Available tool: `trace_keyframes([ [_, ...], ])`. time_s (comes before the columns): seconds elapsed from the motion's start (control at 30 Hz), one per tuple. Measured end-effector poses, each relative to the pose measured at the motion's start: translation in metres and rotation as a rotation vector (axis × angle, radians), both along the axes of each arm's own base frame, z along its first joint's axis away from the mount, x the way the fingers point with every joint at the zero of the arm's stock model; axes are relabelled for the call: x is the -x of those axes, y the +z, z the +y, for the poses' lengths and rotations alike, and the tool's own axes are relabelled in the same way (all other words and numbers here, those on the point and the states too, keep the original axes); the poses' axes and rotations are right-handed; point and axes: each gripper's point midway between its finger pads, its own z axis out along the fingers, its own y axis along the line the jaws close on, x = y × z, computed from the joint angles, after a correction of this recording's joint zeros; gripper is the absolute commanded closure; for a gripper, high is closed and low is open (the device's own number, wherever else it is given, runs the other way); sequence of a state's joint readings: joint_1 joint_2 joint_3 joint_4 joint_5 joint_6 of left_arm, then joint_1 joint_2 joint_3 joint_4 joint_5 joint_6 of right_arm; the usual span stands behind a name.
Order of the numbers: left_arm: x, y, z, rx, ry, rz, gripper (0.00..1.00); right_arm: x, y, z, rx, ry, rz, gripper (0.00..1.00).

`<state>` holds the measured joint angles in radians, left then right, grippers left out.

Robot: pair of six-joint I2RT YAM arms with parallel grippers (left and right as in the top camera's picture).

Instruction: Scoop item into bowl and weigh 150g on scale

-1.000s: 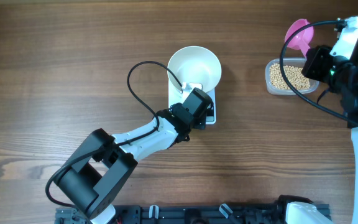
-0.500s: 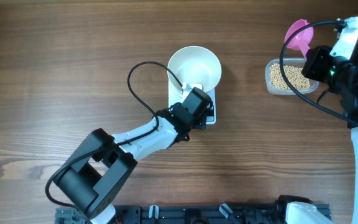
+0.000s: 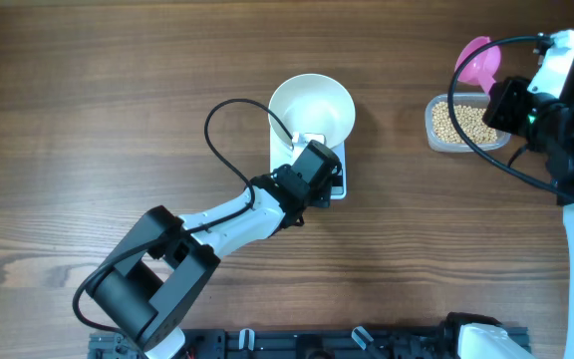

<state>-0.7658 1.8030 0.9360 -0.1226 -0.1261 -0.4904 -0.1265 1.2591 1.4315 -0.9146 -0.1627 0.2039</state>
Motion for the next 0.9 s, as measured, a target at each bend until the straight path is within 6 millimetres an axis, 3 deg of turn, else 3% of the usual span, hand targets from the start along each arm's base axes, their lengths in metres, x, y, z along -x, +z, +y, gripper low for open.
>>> trace_keyframes([
  [0.9, -0.0007, -0.0015, -0.0004, -0.005, 0.0, 0.004, 0.96, 0.0031, -0.0034, 0.0003, -0.002, 0.0, 0.019, 0.96],
])
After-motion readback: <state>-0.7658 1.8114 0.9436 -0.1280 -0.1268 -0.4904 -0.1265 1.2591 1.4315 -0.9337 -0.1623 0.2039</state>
